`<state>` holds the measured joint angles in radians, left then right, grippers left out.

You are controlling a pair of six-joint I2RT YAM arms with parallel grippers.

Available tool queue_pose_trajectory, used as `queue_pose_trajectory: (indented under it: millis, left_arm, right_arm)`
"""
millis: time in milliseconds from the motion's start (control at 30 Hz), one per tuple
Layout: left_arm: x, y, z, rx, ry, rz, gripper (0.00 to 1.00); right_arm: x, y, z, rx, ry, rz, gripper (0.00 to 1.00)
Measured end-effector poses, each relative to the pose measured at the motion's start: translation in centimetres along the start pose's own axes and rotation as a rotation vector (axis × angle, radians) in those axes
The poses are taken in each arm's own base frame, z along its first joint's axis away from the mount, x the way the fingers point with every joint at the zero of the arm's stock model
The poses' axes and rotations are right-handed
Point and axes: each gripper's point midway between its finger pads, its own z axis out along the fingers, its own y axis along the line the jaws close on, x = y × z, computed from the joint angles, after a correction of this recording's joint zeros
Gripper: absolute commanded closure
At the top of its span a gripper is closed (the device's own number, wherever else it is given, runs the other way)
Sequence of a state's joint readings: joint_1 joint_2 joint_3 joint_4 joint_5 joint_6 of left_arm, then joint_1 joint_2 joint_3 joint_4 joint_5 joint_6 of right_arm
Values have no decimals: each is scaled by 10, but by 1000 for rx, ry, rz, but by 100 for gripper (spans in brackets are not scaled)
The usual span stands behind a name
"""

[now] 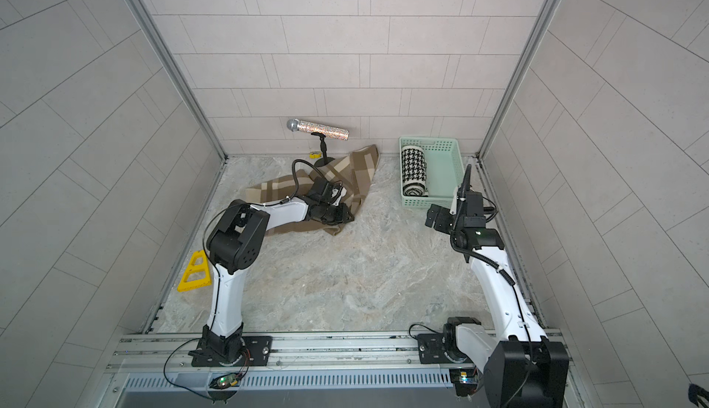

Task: Roll up the scarf and place it into the basket
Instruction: Flatten out the scarf at the center of the board.

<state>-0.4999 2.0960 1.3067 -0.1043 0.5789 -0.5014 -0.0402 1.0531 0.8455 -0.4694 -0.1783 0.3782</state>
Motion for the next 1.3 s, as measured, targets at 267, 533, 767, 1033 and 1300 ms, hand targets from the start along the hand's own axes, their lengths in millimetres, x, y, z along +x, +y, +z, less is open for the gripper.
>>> queue_pose_trajectory:
  millis: [267, 533, 767, 1033, 1300]
  left_arm:
    - [131, -25, -27, 157, 177, -7, 66]
    - [148, -42, -68, 173, 165, -58, 34]
    - [71, -63, -149, 88, -187, -18, 22]
    - [35, 52, -221, -239, -473, -280, 0]
    - [48, 124, -252, -526, -520, -421, 2]
  right_arm:
    - [33, 59, 13, -21, 94, -227, 14]
    - [54, 109, 47, 12, 166, -337, 23]
    - [47, 148, 92, 57, 194, -353, 36]
    - [47, 179, 159, 125, 243, -366, 35]
    - [49, 187, 193, 174, 267, -386, 30]
